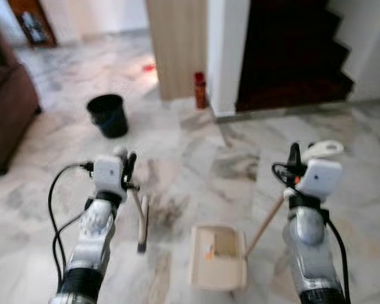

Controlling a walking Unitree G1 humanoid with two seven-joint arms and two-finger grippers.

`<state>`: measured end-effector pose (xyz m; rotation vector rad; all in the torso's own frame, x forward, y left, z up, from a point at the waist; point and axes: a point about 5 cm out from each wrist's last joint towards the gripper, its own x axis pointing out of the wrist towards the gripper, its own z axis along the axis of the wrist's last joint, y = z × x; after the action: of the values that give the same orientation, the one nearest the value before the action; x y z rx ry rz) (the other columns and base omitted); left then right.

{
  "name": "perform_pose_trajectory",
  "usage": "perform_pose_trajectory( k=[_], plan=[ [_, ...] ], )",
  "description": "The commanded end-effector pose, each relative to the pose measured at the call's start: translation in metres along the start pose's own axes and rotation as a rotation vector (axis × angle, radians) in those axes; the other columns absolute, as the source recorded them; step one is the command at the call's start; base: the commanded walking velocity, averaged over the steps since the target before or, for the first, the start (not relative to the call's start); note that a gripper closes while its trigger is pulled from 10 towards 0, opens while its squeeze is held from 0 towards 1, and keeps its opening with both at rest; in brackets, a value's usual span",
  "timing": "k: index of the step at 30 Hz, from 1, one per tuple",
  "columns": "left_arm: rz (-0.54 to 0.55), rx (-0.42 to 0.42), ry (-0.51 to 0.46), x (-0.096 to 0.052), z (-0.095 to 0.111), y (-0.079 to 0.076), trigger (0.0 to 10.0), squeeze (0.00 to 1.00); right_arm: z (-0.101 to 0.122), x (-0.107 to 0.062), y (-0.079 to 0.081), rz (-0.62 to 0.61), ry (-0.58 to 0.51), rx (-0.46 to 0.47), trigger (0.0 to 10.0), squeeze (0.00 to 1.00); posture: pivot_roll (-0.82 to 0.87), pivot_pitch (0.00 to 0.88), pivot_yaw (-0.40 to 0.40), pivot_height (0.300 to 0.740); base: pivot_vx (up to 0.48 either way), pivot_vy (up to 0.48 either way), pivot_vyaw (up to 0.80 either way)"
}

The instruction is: Sweep floor

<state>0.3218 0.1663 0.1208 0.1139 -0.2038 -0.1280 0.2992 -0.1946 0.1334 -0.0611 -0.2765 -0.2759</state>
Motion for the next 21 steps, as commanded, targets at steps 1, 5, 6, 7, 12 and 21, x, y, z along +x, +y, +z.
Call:
perform_pose_trajectory(
  k=[1,5,6,7,12,21],
  plan=[
    [0.014,0.024,-0.042,0.0009,0.0099,0.0074,10.0,0.0,0.0119,0.0037,0.0076,0.02,-0.056,0.015,10.0,0.0,-0.07,0.005,0.022,0.74,0.0,0.0,0.8],
    [0.014,0.024,-0.043,-0.0003,0.0105,0.0082,10.0,0.0,0.0128,0.0041,0.0094,0.025,-0.057,0.02,10.0,0.0,-0.07,0.008,0.02,0.74,0.0,0.0,0.8],
    [0.014,0.024,-0.043,-0.0006,0.0105,0.0082,10.0,0.0,0.013,0.0044,0.0097,0.026,-0.057,0.02,10.0,0.0,-0.07,0.008,0.02,0.74,0.0,0.0,0.8],
    [0.014,0.024,-0.042,-0.001,0.0103,0.0083,10.0,0.0,0.0131,0.0046,0.0101,0.028,-0.058,0.022,10.0,0.0,-0.07,0.008,0.02,0.74,0.0,0.0,0.8],
    [0.019,0.025,-0.04,-0.0022,0.0106,0.0101,10.0,0.0,0.0129,0.0042,0.0147,0.058,-0.049,0.048,10.0,0.0,-0.06,0.026,0.02,0.74,0.0,0.0,0.27],
    [0.013,0.019,-0.047,-0.0018,0.013,0.0091,10.0,0.0,0.0125,0.0047,0.0158,0.064,-0.038,0.068,10.0,0.0,-0.06,0.041,0.023,0.74,0.0,0.0,0.0]
  ],
)
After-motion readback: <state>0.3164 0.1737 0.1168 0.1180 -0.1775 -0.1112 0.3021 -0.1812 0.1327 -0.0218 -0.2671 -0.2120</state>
